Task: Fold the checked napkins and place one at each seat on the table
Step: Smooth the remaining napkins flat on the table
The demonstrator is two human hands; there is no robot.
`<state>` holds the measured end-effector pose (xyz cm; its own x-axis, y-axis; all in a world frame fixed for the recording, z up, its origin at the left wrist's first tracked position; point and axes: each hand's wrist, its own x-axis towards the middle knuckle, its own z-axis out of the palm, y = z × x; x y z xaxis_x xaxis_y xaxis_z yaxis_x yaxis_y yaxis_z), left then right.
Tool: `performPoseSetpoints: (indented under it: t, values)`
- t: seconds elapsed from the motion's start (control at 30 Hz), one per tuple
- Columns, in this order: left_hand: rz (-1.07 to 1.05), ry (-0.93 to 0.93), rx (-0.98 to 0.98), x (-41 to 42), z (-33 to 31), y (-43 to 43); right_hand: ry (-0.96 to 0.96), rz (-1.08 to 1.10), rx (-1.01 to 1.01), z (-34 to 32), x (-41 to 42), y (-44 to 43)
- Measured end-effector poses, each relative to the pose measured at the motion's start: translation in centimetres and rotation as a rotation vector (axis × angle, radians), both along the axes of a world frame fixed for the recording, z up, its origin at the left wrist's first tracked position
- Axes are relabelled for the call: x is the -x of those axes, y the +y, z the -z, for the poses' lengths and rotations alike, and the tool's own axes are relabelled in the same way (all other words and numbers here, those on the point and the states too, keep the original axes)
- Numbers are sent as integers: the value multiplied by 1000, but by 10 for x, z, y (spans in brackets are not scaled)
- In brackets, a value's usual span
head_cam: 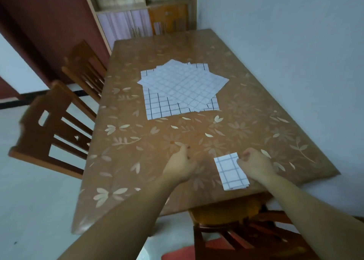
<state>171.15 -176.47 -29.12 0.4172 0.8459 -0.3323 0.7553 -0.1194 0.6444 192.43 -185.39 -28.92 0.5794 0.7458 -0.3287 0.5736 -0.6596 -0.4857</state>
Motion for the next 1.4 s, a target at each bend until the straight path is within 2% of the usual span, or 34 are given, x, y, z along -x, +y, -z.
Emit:
performPoseSetpoints:
  t: [0.1, 0.23, 0.4, 0.63, 0.83, 0.97, 1.17, 1.4]
  values:
    - [100, 30, -155, 34, -30, 28, 42, -77, -38, -34, 31, 23]
    - [169, 23, -231, 81, -47, 68, 90, -56, -131, -61, 87, 51]
    - [350, 2, -325, 141, -60, 114, -1, 36, -203, -72, 178, 71]
    - [432, 52, -445, 212, -86, 149, -162, 41, -269, -104, 282, 72]
    - [440, 59, -499, 280, -107, 152, -168, 84, -301, -111, 344, 61]
    - [490, 95, -510, 321, -116, 150, -101, 138, -288, -100, 389, 51]
    - [545, 76, -543, 335, -123, 180, -92, 214, -270, -98, 408, 73]
    - [561, 58, -466, 307, -102, 263, -109, 266, -215, -87, 397, 159]
